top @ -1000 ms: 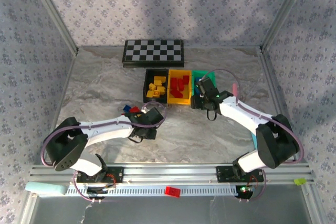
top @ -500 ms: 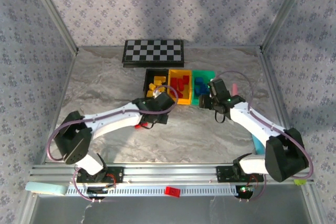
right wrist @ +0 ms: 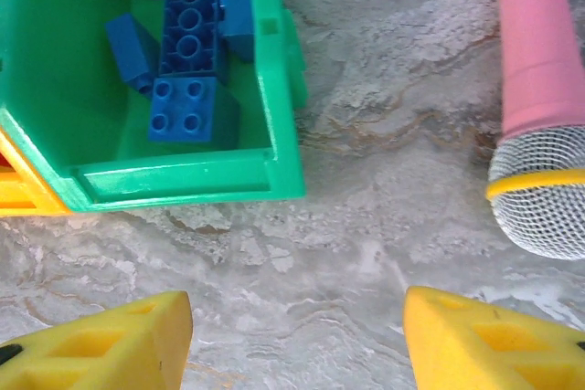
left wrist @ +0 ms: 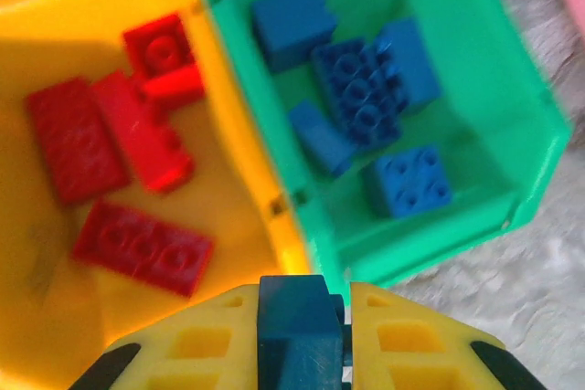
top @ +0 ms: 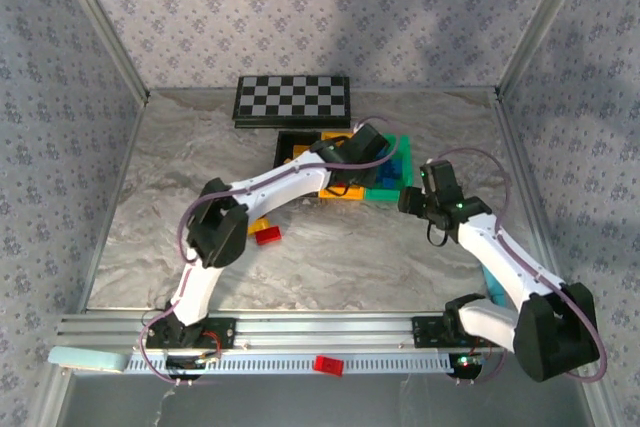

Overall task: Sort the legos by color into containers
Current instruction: Place the lego in the container.

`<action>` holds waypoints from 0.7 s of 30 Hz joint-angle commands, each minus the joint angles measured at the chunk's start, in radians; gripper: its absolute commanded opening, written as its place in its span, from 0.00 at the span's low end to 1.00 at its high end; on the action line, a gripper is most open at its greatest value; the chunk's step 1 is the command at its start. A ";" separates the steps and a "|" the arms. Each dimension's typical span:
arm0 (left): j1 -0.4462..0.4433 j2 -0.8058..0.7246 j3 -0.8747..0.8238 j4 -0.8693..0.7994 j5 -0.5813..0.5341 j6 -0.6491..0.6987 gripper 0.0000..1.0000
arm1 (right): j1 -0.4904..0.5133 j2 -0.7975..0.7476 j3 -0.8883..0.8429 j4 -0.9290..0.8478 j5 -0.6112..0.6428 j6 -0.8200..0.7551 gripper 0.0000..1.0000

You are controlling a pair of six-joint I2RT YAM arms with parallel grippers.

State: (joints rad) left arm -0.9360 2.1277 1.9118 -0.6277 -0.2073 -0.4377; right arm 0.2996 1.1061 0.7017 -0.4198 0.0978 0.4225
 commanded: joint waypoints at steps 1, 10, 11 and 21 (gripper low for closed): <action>0.008 0.101 0.195 -0.073 0.052 0.063 0.21 | -0.016 -0.041 -0.022 -0.048 -0.037 0.017 0.65; 0.035 0.432 0.734 -0.285 0.089 0.081 0.60 | -0.014 -0.092 -0.027 -0.083 -0.064 0.019 0.65; 0.038 0.435 0.745 -0.296 0.093 0.079 0.63 | -0.014 -0.093 -0.026 -0.086 -0.065 0.017 0.65; 0.054 0.079 0.276 -0.132 0.012 0.130 0.71 | 0.042 -0.051 -0.010 -0.075 -0.068 0.051 0.65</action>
State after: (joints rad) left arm -0.8906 2.3535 2.2772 -0.8272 -0.1593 -0.3367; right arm 0.3187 1.0355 0.6758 -0.4828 0.0391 0.4496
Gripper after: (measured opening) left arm 0.713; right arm 0.648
